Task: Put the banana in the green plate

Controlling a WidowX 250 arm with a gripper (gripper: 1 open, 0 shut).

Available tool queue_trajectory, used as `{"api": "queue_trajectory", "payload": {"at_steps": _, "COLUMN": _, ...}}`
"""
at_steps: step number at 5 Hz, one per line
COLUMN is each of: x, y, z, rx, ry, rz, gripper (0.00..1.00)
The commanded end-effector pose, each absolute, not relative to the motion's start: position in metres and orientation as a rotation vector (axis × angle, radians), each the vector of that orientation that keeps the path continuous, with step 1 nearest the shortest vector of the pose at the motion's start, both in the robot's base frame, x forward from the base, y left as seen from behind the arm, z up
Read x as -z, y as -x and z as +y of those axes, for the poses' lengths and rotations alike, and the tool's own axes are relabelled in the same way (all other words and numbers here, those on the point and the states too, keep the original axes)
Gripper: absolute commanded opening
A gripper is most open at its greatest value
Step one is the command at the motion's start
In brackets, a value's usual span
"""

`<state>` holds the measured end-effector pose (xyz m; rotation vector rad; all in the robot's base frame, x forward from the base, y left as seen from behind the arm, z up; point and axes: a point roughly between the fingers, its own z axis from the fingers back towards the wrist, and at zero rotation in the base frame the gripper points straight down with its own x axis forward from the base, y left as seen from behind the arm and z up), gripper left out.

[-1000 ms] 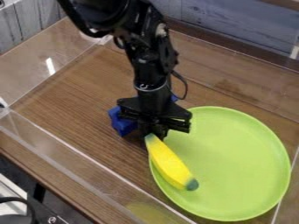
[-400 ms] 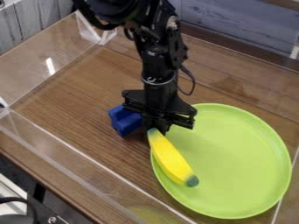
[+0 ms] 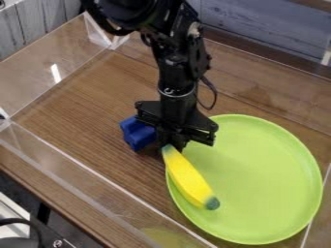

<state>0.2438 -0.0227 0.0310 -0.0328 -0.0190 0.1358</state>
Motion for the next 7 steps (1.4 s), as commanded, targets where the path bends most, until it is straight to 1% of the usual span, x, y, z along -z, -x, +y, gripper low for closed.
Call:
{"api": "queue_trajectory", "payload": {"at_steps": 1, "x": -0.051, "y": -0.242, "z": -0.03, "rx": -0.058, "ry": 0.035, "rz": -0.059, "gripper": 0.0}}
{"api": "queue_trajectory", "payload": {"at_steps": 4, "x": -0.072, "y": -0.228, "z": -0.049, "rx": 0.141, "ry": 0.025, "rz": -0.061, "gripper": 0.0}}
{"api": "queue_trajectory", "payload": {"at_steps": 6, "x": -0.088, "y": -0.21, "z": -0.06, "rx": 0.127, "ry": 0.029, "rz": -0.066, "gripper": 0.0}}
{"api": "queue_trajectory", "payload": {"at_steps": 7, "x": -0.084, "y": -0.203, "z": -0.062, "rx": 0.156, "ry": 0.03, "rz": -0.067, "gripper": 0.0}}
